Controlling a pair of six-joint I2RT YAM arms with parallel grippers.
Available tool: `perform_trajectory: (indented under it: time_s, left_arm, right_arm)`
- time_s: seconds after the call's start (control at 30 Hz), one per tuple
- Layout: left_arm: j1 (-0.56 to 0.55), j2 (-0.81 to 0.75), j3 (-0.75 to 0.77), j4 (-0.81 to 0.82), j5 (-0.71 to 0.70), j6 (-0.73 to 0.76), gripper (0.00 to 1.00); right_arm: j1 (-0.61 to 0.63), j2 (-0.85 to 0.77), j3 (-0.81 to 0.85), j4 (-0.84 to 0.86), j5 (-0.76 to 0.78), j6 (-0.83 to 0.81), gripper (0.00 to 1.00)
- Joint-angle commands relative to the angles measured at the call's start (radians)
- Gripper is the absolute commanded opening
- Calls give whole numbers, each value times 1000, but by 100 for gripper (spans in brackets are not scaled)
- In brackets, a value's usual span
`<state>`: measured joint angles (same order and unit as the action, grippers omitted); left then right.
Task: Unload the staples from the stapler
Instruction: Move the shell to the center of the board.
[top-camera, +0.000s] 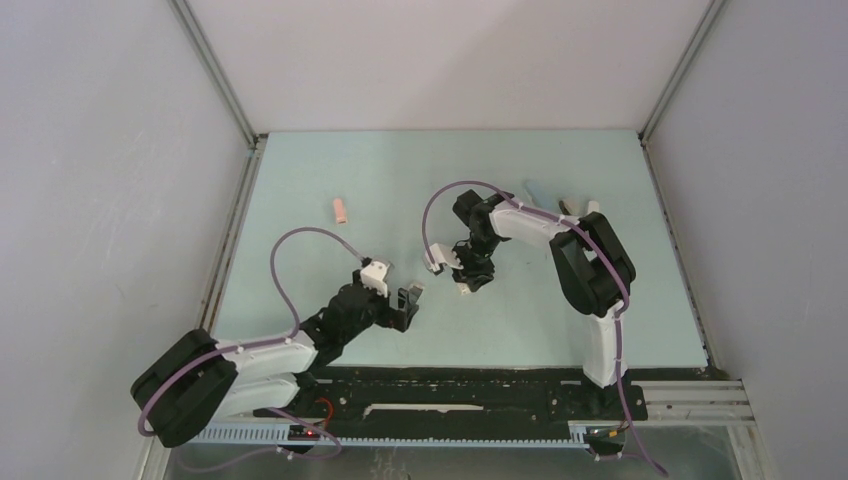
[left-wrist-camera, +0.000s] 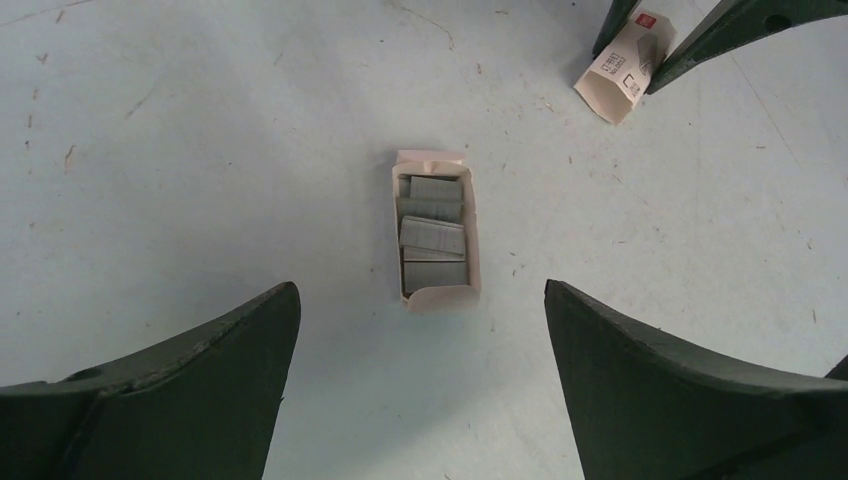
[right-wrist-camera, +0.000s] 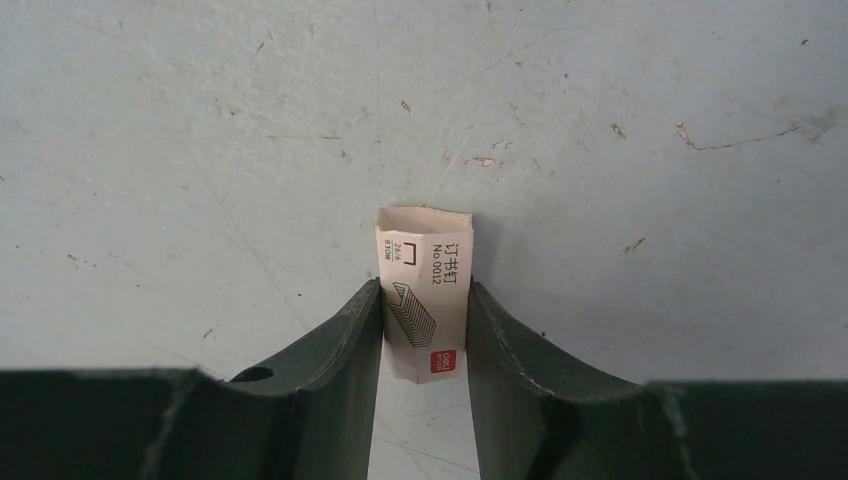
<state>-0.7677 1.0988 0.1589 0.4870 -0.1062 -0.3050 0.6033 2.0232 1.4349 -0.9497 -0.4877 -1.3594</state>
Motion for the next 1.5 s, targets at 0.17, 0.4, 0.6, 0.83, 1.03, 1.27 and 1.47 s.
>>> perform_trajectory:
  time_s: [0.17, 0.4, 0.6, 0.83, 1.03, 1.27, 1.47]
  left_arm:
    - [-4, 14, -27, 91, -30, -4, 89]
    - [-6, 113, 18, 94, 5, -22, 78]
    - [-40, 153, 52, 54, -85, -31, 74]
    - [-101, 251, 134, -16, -186, -8, 63]
    - [-126, 292, 164, -55, -217, -2, 39]
    - [-151, 280, 173, -86, -224, 23, 29]
    - [-206, 255, 152, -48, -170, 95, 29]
  right_arm:
    - [8, -15, -17, -24, 17, -2, 43]
    - [10, -13, -16, -21, 20, 3, 43]
    - [11, -12, -14, -21, 21, 6, 43]
    - [10, -12, -14, -21, 20, 8, 44]
    - [10, -12, -14, -23, 18, 8, 43]
    - [5, -15, -14, -29, 12, 7, 43]
    - [-3, -50, -38, -34, -13, 5, 43]
